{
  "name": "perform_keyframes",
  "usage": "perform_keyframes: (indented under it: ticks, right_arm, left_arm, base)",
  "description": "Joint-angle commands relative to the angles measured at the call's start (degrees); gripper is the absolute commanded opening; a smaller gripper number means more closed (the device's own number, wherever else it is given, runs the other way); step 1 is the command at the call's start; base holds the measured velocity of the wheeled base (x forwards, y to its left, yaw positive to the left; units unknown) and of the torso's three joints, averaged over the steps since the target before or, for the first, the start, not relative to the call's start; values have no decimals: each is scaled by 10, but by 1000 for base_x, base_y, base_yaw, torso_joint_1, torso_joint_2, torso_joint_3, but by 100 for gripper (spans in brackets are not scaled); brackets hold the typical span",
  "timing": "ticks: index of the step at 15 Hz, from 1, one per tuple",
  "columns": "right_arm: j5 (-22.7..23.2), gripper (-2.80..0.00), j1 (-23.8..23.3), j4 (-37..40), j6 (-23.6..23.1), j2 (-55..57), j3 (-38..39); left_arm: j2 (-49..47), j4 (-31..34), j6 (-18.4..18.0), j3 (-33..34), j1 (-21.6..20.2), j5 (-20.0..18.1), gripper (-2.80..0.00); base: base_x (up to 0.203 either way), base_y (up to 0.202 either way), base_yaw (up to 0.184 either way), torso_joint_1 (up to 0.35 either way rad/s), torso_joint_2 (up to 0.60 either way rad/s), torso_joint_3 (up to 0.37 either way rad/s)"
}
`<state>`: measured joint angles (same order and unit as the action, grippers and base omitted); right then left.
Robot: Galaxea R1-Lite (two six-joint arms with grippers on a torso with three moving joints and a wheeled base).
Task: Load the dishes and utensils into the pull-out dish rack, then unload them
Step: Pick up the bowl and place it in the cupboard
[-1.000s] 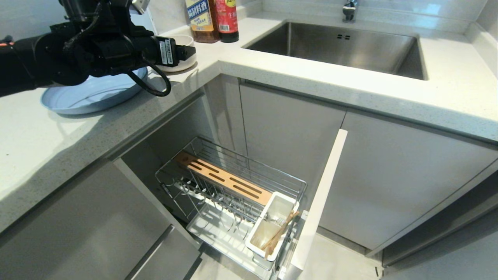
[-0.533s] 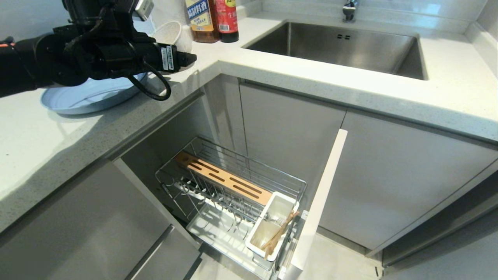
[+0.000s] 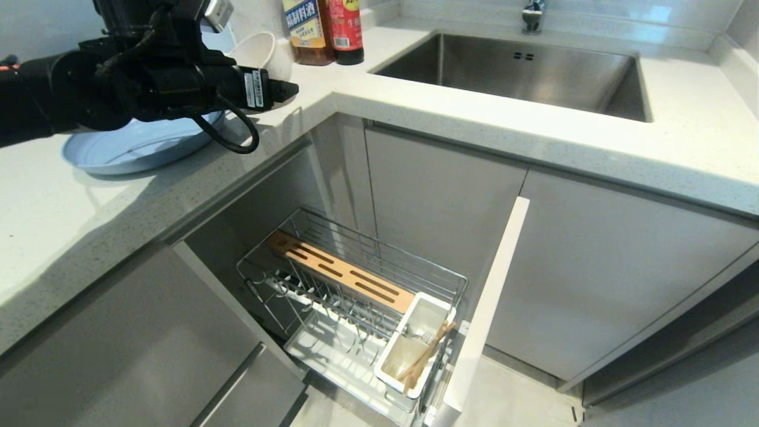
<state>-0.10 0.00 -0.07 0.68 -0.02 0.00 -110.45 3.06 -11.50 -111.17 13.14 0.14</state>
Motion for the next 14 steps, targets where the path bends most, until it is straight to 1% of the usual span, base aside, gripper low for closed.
perform_keyframes:
  ticks: [1,6,7,14]
  right_arm:
    - [0,-280,0,0,0,0,1]
    - [0,-280,0,0,0,0,1]
    - [0,-280,0,0,0,0,1]
    - [0,-280,0,0,0,0,0]
  left_arm:
    - [1,3,4,0,0,0,0]
    - [1,4,9,4,-2,0,0]
    - [1,4,10,4,-2,1,-280]
    - [2,6,19,4,-2,1,-280]
  base:
    - [0,0,0,0,0,0]
    - [0,0,0,0,0,0]
    - [0,0,0,0,0,0]
    - [0,0,0,0,0,0]
